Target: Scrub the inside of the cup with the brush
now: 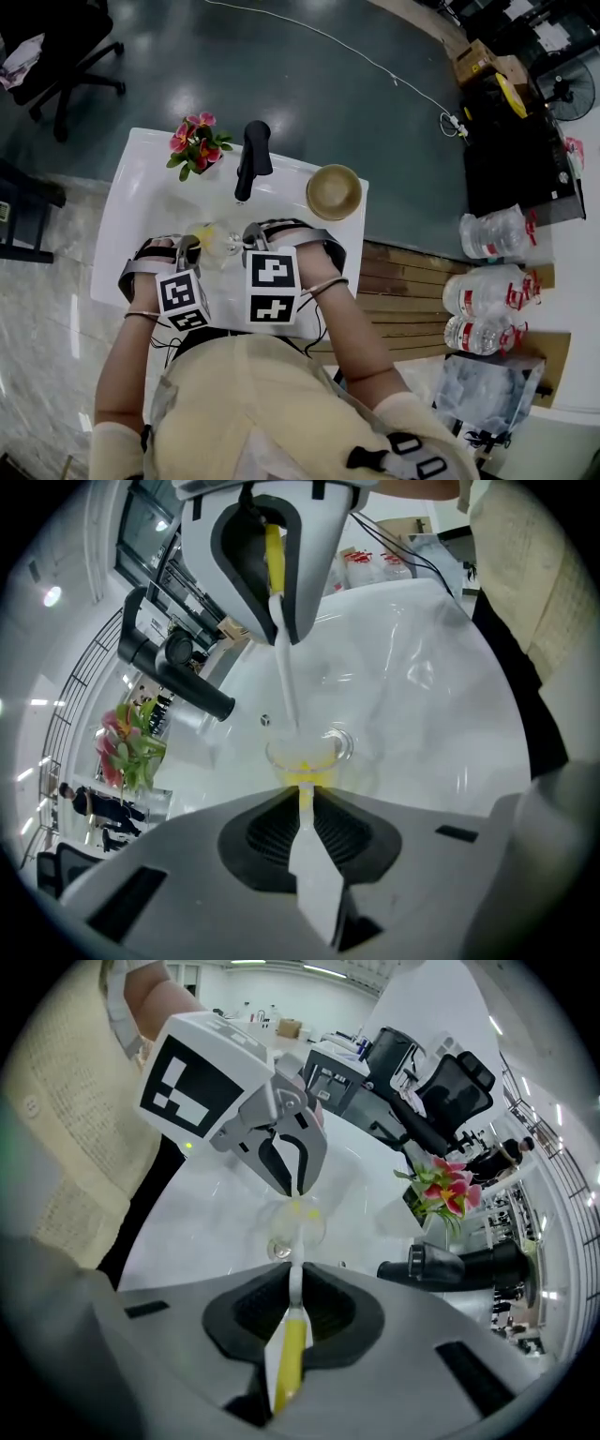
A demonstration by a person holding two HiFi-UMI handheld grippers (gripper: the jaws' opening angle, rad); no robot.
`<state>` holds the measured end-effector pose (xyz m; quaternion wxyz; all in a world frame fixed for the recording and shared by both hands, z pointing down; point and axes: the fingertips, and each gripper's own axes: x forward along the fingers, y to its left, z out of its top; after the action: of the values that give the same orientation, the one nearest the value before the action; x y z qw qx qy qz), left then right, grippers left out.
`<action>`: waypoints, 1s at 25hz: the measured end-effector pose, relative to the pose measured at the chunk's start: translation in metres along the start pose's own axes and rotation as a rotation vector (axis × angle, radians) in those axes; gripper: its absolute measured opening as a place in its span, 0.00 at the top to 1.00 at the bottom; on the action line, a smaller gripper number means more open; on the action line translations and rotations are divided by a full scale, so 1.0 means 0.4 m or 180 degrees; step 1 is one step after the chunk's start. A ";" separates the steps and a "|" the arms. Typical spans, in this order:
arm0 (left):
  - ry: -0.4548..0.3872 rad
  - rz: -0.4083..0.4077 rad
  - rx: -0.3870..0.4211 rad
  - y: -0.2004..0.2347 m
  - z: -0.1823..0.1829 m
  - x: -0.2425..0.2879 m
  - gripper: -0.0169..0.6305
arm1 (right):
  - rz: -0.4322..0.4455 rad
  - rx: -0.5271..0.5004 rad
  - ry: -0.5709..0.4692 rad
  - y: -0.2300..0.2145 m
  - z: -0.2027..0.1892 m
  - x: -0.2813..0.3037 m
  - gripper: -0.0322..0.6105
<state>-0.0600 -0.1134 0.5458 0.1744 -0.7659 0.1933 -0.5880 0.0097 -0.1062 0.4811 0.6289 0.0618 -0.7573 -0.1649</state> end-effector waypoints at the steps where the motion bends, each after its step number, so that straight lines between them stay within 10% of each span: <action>1: 0.0003 -0.0004 -0.0015 -0.001 -0.001 0.000 0.89 | 0.0001 -0.0022 0.0002 -0.004 0.003 0.000 0.88; 13: -0.0050 -0.0051 -0.0164 -0.013 0.001 -0.010 0.89 | 0.0667 0.1080 -0.0464 0.000 -0.062 0.034 0.88; 25: -0.0135 -0.0117 -0.0413 -0.017 0.006 -0.012 0.89 | 0.0327 0.1169 -0.0100 0.092 -0.114 0.085 0.88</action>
<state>-0.0583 -0.1050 0.5446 0.1177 -0.7913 0.2130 -0.5609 0.0513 -0.0897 0.5320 0.6027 0.1342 -0.7865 0.0075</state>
